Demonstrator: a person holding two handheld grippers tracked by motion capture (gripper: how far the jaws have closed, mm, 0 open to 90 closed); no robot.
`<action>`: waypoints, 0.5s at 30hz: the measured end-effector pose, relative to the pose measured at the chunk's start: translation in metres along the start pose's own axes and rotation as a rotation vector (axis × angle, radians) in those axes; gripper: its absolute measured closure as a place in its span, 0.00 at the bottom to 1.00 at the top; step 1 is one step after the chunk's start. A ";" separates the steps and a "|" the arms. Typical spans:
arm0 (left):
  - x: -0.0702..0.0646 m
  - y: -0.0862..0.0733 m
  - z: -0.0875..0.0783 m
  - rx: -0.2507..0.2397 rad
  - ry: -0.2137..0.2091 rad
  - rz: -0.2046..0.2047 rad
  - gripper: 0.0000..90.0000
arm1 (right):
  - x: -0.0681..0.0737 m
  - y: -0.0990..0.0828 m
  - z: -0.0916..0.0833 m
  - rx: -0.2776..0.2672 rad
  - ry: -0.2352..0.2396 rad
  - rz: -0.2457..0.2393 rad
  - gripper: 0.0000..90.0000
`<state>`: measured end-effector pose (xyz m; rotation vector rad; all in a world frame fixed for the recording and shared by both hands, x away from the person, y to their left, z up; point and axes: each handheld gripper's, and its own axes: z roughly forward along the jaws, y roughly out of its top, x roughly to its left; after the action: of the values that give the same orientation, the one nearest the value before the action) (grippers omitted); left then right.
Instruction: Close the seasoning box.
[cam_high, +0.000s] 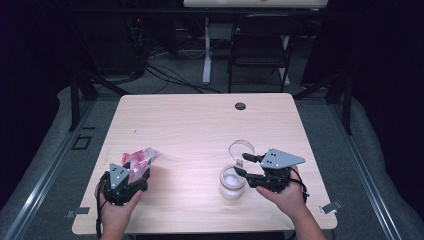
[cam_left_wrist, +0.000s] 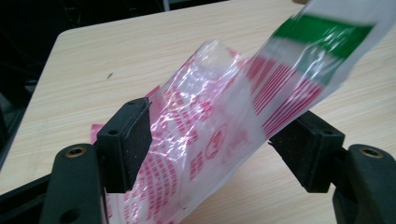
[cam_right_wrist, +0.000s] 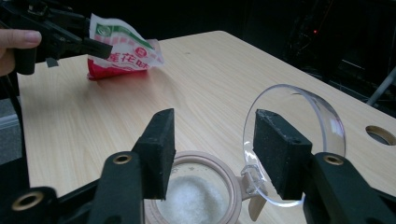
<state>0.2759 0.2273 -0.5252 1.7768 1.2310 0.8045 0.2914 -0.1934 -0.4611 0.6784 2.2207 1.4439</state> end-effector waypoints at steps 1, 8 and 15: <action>-0.003 0.000 0.000 0.004 -0.012 0.006 0.32 | 0.000 0.001 -0.001 0.001 0.001 0.001 0.54; -0.018 0.001 0.002 0.014 -0.059 0.040 0.32 | 0.001 0.006 -0.006 -0.005 0.018 0.006 0.55; -0.032 0.003 -0.001 0.011 -0.092 0.061 0.32 | 0.001 0.010 -0.009 0.000 0.021 0.008 0.55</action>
<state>0.2663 0.1963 -0.5235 1.8477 1.1278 0.7426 0.2872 -0.1963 -0.4485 0.6752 2.2367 1.4612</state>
